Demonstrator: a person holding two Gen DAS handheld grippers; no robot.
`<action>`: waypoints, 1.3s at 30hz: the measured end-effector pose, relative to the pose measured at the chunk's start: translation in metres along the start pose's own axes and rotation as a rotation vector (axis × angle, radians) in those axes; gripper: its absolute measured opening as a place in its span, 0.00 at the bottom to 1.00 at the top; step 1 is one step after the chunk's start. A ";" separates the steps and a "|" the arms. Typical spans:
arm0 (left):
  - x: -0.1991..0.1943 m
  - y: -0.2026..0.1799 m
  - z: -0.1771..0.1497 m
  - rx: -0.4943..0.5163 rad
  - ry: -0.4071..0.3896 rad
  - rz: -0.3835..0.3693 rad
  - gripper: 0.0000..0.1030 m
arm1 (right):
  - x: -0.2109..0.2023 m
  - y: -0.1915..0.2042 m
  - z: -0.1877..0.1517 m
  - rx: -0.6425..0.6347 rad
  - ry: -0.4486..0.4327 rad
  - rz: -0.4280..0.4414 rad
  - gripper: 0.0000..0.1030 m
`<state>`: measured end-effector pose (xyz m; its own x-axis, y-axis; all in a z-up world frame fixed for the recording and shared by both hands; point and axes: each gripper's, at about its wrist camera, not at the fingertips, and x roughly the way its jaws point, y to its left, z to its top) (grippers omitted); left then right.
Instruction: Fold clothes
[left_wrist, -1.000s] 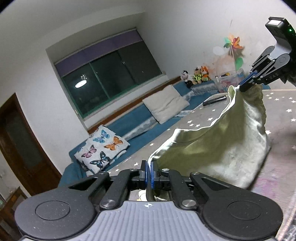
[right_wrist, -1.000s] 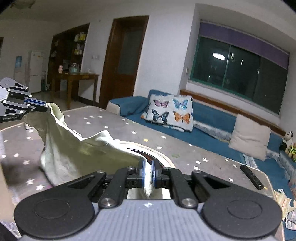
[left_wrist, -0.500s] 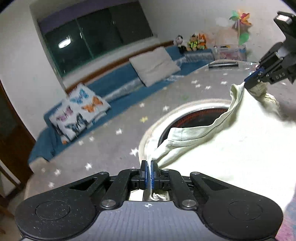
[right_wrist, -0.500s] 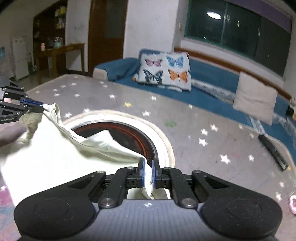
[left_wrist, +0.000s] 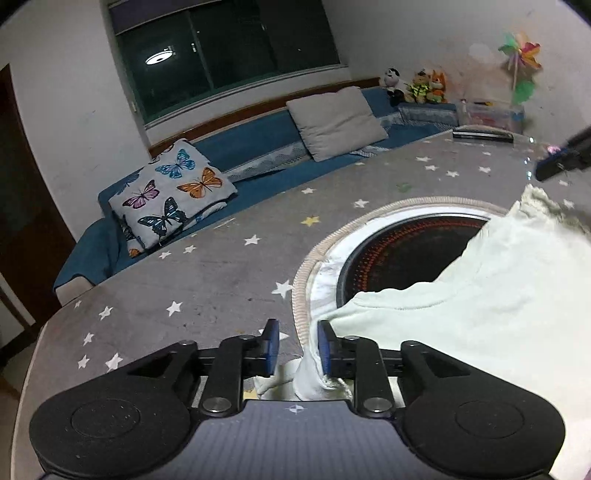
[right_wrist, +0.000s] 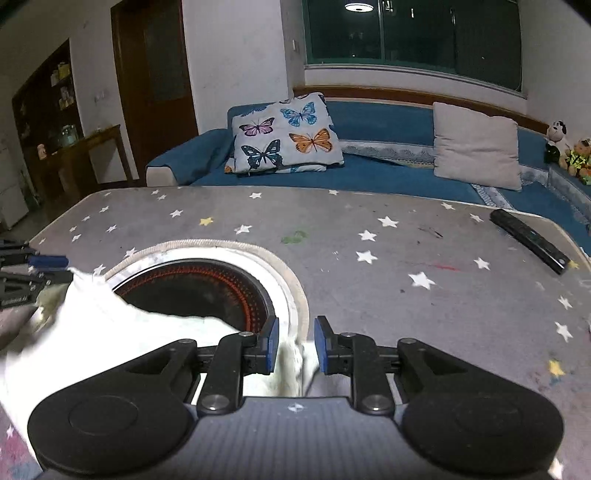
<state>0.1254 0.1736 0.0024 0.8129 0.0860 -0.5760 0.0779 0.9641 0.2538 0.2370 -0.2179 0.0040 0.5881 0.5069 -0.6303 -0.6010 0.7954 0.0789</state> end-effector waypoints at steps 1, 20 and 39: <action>-0.001 0.001 0.001 -0.009 -0.003 0.001 0.31 | -0.005 -0.001 -0.002 -0.001 0.002 0.000 0.19; -0.061 -0.002 -0.022 -0.144 -0.042 0.008 0.43 | 0.008 0.011 -0.018 -0.013 0.040 -0.019 0.18; -0.008 0.030 -0.033 -0.334 0.076 0.037 0.38 | 0.034 0.021 -0.021 -0.020 0.079 0.006 0.18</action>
<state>0.1019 0.2107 -0.0111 0.7654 0.1286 -0.6306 -0.1544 0.9879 0.0141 0.2334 -0.1913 -0.0321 0.5403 0.4828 -0.6892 -0.6155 0.7852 0.0676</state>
